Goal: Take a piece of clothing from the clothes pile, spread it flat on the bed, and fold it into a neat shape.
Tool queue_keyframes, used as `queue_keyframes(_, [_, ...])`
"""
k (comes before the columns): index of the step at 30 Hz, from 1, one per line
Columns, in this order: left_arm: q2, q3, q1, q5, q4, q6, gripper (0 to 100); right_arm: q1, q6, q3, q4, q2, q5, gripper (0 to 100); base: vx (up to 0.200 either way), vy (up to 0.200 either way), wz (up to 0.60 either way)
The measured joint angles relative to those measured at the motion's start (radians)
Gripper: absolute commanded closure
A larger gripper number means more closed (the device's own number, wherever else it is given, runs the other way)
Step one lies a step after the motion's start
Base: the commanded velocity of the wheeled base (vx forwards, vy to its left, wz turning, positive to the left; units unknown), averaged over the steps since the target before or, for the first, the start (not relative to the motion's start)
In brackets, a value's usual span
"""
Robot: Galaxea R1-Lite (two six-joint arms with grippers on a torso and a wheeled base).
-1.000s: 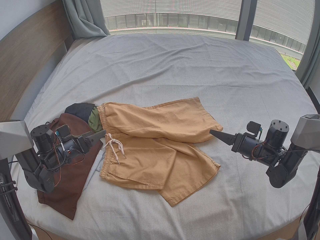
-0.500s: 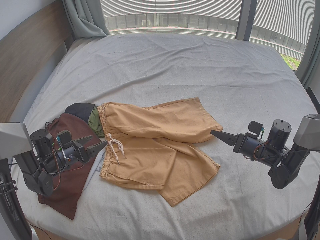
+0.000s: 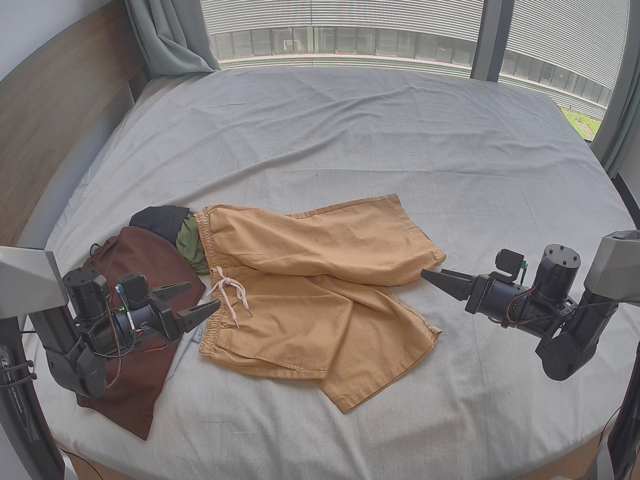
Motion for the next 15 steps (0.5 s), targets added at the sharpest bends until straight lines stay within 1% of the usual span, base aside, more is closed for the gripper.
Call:
queue_keyframes(4, [0.016, 0.004, 0.008, -0.006, 0.0, 0.034, 0, -0.001, -0.001, 0.0, 0.0, 0.007, 0.0, 0, 0.0, 0.0, 0.0])
queue_keyframes(13, [0.028, 0.026, 0.009, -0.008, 0.0, 0.037, 0, -0.001, -0.003, 0.002, 0.0, 0.018, -0.002, 0, 0.0, 0.0, 0.0])
queue_keyframes(15, [0.03, 0.036, 0.009, -0.007, 0.0, 0.036, 0, -0.001, -0.014, 0.003, 0.0, 0.024, -0.002, 0, 0.0, 0.0, 0.0])
